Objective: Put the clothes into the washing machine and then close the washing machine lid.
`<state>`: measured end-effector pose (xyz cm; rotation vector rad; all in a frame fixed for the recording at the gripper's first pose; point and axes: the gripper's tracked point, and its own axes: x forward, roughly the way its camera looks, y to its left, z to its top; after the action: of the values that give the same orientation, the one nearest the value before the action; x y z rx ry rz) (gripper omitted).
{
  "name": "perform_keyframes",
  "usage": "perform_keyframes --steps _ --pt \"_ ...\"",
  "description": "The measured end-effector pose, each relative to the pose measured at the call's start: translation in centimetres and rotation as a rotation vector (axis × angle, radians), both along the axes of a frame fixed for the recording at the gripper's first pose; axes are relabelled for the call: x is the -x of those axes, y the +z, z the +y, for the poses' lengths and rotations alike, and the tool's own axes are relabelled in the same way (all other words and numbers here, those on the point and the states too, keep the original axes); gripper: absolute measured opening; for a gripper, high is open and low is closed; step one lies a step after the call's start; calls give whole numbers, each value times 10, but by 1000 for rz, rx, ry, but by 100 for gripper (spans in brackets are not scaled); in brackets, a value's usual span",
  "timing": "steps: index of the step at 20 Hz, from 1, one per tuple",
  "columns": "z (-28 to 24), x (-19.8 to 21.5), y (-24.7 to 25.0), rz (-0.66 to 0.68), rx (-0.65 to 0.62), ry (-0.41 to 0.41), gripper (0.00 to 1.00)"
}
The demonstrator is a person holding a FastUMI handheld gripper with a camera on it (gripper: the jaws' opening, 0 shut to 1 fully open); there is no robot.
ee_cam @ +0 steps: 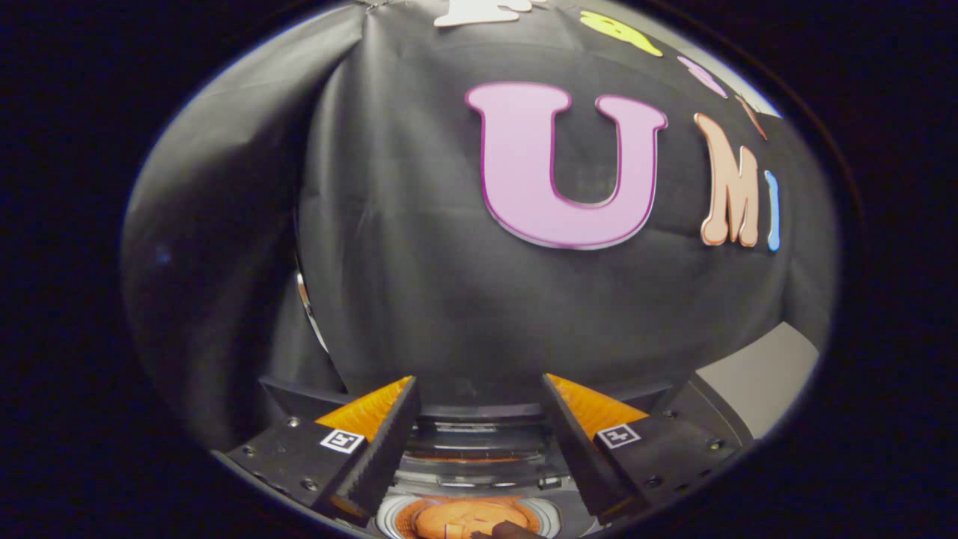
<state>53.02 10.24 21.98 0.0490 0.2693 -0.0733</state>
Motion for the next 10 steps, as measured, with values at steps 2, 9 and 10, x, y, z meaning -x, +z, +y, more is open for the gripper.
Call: perform_keyframes --steps 2,9,10 --pt "1 -6 -5 6 -2 4 95" --pt "0 -4 -2 19 -26 13 96" --pt "0 -2 -3 21 -22 15 96"
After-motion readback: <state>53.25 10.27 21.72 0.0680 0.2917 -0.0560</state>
